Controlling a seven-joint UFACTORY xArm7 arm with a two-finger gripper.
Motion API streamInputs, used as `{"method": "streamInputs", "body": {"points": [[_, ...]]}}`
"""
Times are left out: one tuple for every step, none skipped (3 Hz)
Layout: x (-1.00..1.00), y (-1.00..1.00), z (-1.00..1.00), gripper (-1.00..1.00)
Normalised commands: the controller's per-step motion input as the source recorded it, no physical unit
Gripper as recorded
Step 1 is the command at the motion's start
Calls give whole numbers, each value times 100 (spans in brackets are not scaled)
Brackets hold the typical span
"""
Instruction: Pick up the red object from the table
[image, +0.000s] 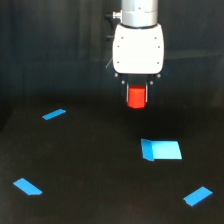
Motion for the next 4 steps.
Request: {"method": "streamInputs", "body": {"points": [[-6,-5,-1,-100],[-1,3,19,-94],[-4,-2,6,-98],[2,-5,5,-90]]}}
